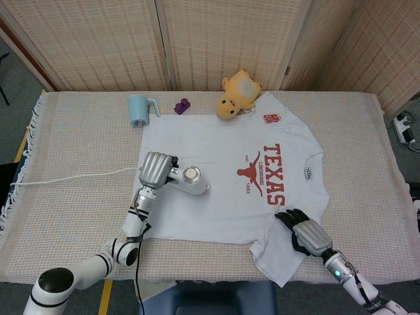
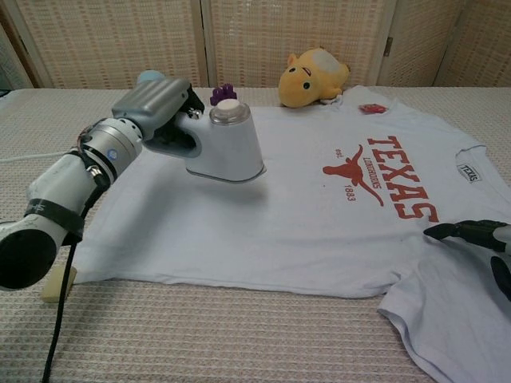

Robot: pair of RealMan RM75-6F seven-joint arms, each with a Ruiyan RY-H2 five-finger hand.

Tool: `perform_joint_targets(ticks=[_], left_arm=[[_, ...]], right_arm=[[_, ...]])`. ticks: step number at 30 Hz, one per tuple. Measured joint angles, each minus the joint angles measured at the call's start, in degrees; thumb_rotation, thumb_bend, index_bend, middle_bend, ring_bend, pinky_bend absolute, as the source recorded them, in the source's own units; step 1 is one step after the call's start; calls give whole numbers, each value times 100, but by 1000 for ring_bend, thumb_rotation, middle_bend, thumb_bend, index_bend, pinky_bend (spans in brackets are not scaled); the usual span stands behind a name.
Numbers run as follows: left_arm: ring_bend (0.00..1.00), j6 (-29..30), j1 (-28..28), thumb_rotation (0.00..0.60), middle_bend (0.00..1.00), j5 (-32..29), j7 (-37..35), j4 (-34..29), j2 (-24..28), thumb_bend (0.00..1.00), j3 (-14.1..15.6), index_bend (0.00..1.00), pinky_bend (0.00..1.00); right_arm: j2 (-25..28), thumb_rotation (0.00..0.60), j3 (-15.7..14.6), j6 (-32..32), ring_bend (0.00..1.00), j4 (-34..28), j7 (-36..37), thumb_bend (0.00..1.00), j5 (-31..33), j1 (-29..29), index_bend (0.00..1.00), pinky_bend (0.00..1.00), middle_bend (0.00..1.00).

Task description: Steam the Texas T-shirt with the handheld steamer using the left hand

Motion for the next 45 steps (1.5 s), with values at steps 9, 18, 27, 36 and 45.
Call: perform_joint_targets(ticks=[9,18,27,36,45], left_arm=[[822,-110,-109,600,995,75,403,390,-448,360,124,926,757],[821,265,302,600,994,511,60,722,-439,360,597,926,757],[821,552,897,600,994,761,-252,713,-108,360,967,927,757],[818,793,1419,600,993,907,-466,716,286,360,1191,925,757],[815,1098,1998,600,990,924,-751,158,939,361,1298,921,757]], right_arm=[[-1,549,-19,28,0,43,-4,1000,14,-46,0,10,78],[-80,548,-23,-51,0,125,33,1000,6,-12,0,9,78],[-112,546,-39,-81,0,145,28,1000,-17,5,0,9,78],[-130,547,-44,-67,0,186,47,1000,-18,-2,0,9,78],[-116,548,-63,17,0,211,76,1000,-25,-57,0,9,78]])
